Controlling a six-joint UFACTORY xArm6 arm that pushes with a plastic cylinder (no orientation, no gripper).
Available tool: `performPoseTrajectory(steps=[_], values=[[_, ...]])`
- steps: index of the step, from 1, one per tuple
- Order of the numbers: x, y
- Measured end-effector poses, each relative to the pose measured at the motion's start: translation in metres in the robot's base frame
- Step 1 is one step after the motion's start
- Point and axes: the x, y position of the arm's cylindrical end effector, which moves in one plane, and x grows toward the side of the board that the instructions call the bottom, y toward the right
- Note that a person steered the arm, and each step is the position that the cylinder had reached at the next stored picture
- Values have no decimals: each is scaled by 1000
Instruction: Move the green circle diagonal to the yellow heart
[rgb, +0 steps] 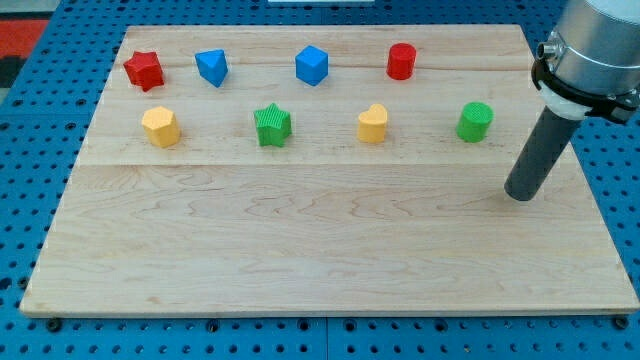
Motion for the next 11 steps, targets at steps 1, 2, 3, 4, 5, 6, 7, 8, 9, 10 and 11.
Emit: performPoseTrajectory(steps=[1, 2, 3, 4, 5, 6, 7, 8, 9, 10, 11], values=[[0, 0], [-14, 12], [-37, 58], [-75, 66], [-115, 66], [-133, 29], [-132, -18], [-85, -38], [-38, -41], [-71, -48], [-129, -57]])
